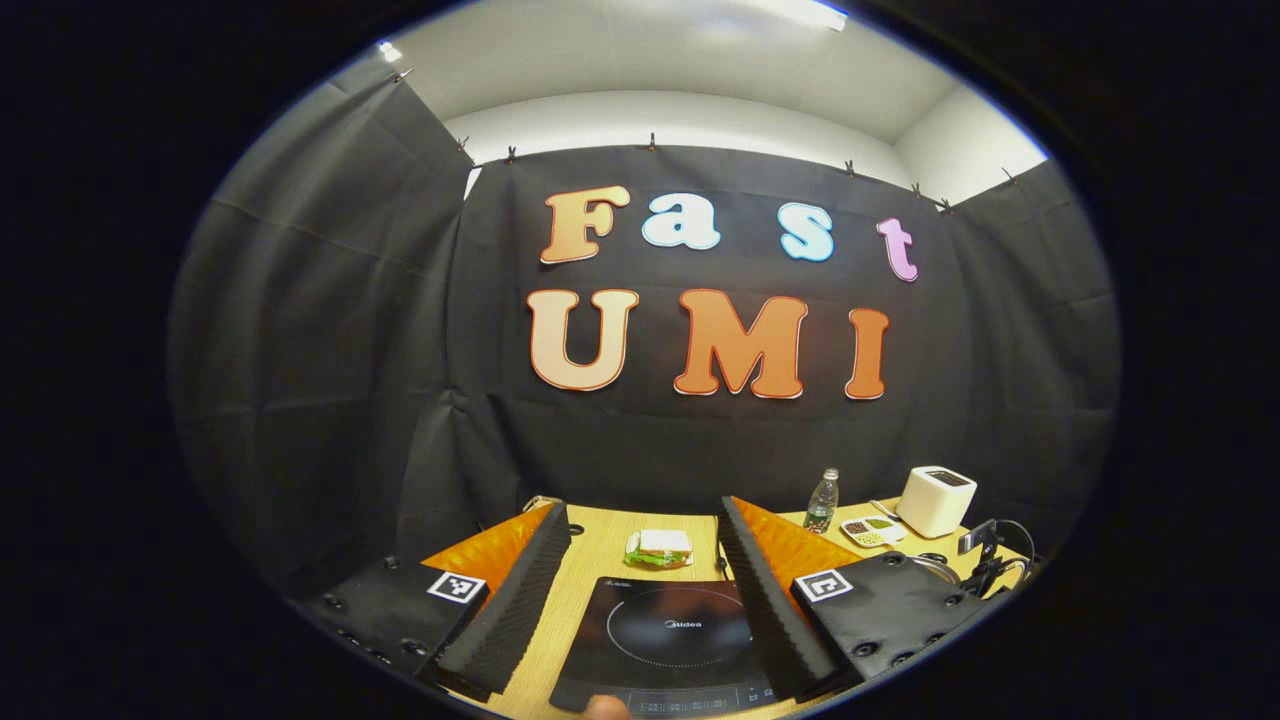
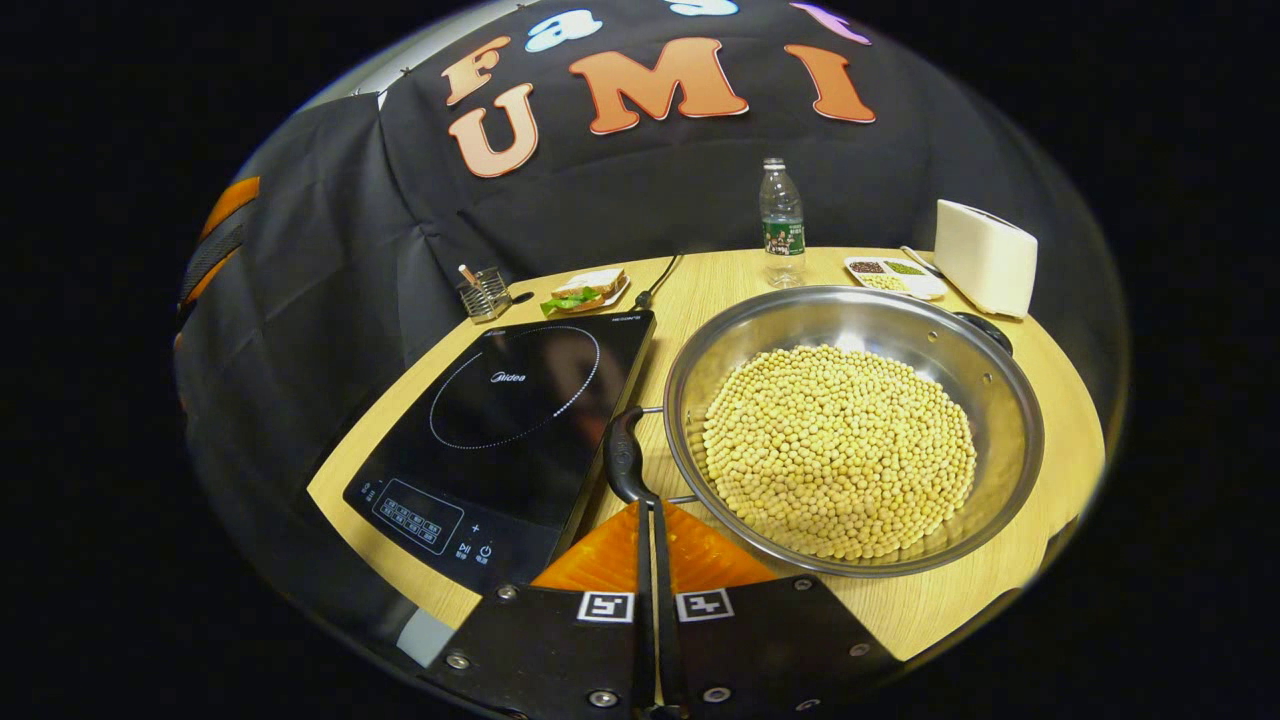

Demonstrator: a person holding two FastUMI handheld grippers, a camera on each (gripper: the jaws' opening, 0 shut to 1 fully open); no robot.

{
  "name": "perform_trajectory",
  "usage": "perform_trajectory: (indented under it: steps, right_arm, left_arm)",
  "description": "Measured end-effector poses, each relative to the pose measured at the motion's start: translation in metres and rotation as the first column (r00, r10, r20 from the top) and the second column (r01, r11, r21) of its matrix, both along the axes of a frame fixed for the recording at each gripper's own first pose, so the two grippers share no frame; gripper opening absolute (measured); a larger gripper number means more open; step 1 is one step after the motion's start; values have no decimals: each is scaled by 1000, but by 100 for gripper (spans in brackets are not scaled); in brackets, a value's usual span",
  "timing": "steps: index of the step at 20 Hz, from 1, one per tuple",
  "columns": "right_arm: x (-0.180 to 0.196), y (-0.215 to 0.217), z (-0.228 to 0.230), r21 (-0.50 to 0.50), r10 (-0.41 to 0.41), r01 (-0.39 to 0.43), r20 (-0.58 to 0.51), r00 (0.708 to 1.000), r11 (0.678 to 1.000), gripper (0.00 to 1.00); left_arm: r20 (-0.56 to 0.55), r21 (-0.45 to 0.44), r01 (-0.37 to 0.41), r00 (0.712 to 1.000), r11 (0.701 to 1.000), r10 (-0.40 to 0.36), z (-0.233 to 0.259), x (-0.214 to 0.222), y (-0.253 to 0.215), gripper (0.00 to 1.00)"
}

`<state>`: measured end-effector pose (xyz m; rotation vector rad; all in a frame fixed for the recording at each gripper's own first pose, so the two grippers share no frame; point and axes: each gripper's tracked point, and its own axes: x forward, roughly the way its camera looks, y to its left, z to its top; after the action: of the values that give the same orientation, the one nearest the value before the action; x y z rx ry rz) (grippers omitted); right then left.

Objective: First push the handle of the pot to place it horizontally, then grasp the pot with both hands and set it on the induction cooktop.

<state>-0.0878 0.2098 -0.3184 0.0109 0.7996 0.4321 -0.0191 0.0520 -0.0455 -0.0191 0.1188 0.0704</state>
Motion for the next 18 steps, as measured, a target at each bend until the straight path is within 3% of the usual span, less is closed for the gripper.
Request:
perform_trajectory:
  steps: [6, 18]
  right_arm:
    - [7, 8, -2, -36, 6, -5, 43, 999, 999, 2]
    - [24, 28, -8, -17, -11, 12, 55, 998, 1000, 2]
  left_arm:
    - [2, 4, -8, 1000, 1000, 8, 0, -1, 5, 97]
    - [-21, -27, -10, 1000, 1000, 10, -13, 2, 9, 97]
